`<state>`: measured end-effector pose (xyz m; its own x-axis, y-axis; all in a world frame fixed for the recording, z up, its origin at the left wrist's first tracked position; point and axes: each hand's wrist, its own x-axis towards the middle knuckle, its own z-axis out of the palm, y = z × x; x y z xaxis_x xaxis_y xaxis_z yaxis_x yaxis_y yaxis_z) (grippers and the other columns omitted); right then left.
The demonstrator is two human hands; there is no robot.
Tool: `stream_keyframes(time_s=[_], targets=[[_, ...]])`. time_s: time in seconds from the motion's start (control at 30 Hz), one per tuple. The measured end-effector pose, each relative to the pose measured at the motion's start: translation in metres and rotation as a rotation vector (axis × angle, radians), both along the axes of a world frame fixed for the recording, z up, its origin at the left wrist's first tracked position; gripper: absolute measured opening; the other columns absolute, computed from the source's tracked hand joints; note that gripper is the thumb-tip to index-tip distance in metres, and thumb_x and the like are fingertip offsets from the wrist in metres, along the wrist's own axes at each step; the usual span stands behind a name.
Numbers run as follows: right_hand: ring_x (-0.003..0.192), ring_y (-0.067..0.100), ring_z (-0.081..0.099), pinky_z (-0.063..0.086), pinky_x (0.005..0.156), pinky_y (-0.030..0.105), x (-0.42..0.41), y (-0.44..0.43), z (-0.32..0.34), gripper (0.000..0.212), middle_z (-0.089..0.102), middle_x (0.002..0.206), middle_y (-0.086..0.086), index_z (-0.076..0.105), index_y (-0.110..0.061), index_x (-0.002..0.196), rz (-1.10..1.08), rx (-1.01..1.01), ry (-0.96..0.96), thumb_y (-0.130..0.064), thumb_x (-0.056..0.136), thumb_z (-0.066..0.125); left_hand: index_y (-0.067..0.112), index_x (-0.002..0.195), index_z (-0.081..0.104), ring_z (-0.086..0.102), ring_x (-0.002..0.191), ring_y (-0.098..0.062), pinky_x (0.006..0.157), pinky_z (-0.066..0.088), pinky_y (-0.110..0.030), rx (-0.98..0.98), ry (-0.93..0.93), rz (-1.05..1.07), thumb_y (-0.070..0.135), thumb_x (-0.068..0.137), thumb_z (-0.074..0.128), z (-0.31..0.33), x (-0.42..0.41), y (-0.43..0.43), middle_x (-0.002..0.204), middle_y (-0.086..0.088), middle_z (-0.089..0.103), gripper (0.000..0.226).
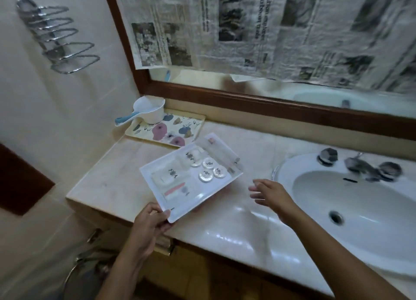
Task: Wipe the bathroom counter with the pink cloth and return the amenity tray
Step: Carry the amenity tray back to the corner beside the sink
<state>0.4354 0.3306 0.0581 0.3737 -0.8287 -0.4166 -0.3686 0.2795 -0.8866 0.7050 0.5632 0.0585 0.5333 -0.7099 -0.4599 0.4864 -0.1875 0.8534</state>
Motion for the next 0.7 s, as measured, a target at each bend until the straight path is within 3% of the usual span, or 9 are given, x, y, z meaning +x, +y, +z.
stream_keyframes(time_s=[0.13, 0.23, 0.27, 0.37, 0.47, 0.57, 0.7], targets=[[0.100, 0.032, 0.073, 0.058, 0.093, 0.043, -0.103, -0.010, 0.023, 0.024, 0.076, 0.111, 0.011, 0.070, -0.012, 0.110, -0.268, 0.035, -0.060, -0.024, 0.109, 0.050, 0.005, 0.087, 0.050, 0.073, 0.097, -0.034, 0.075, 0.064, -0.036, -0.043, -0.003, -0.226, 0.009, 0.068, 0.079, 0.012, -0.054, -0.037, 0.105, -0.021, 0.075, 0.035], [0.098, 0.031, 0.074, 0.060, 0.092, 0.041, -0.176, -0.004, 0.034, 0.031, 0.076, 0.108, 0.012, 0.070, -0.010, 0.105, -0.380, 0.056, -0.077, -0.026, 0.111, 0.044, 0.004, 0.085, 0.050, 0.074, 0.099, -0.034, 0.078, 0.064, -0.037, -0.068, 0.000, -0.404, 0.021, 0.046, 0.097, 0.017, -0.107, -0.071, 0.106, -0.022, 0.076, 0.063], [0.097, 0.031, 0.075, 0.060, 0.089, 0.040, -0.199, -0.001, 0.034, 0.032, 0.077, 0.108, 0.014, 0.070, -0.009, 0.103, -0.426, 0.054, -0.091, -0.025, 0.111, 0.044, 0.005, 0.082, 0.049, 0.074, 0.099, -0.034, 0.078, 0.063, -0.037, -0.072, 0.005, -0.451, 0.021, 0.043, 0.097, 0.018, -0.125, -0.084, 0.107, -0.021, 0.076, 0.064], [0.093, 0.031, 0.076, 0.059, 0.083, 0.037, -0.273, 0.005, 0.032, 0.026, 0.078, 0.101, 0.018, 0.067, -0.008, 0.100, -0.613, 0.059, -0.147, -0.019, 0.110, 0.045, 0.007, 0.079, 0.048, 0.074, 0.096, -0.033, 0.078, 0.063, -0.038, -0.080, 0.002, -0.551, 0.012, 0.054, 0.084, 0.022, -0.186, -0.123, 0.104, -0.021, 0.076, 0.044], [0.094, 0.031, 0.075, 0.058, 0.086, 0.037, -0.349, 0.009, 0.030, 0.023, 0.075, 0.102, 0.020, 0.068, -0.007, 0.102, -0.758, 0.062, -0.184, -0.015, 0.108, 0.048, 0.005, 0.082, 0.049, 0.075, 0.094, -0.031, 0.078, 0.063, -0.036, -0.054, -0.034, -0.653, -0.005, 0.081, 0.071, 0.023, -0.252, -0.160, 0.103, -0.021, 0.075, 0.024], [0.095, 0.030, 0.075, 0.058, 0.088, 0.037, -0.423, 0.011, 0.024, 0.022, 0.074, 0.104, 0.022, 0.068, -0.003, 0.107, -0.855, 0.079, -0.239, -0.011, 0.107, 0.048, 0.004, 0.082, 0.049, 0.074, 0.093, -0.034, 0.077, 0.064, -0.036, -0.013, -0.071, -0.726, -0.012, 0.092, 0.058, 0.021, -0.324, -0.195, 0.098, -0.018, 0.076, 0.021], [0.095, 0.028, 0.075, 0.059, 0.082, 0.032, -0.512, 0.008, 0.025, 0.018, 0.076, 0.103, 0.022, 0.067, -0.001, 0.111, -0.965, 0.084, -0.310, -0.007, 0.106, 0.051, 0.004, 0.081, 0.050, 0.073, 0.085, -0.033, 0.077, 0.064, -0.039, 0.038, -0.130, -0.816, -0.012, 0.093, 0.058, 0.013, -0.419, -0.242, 0.086, -0.018, 0.069, 0.021]])
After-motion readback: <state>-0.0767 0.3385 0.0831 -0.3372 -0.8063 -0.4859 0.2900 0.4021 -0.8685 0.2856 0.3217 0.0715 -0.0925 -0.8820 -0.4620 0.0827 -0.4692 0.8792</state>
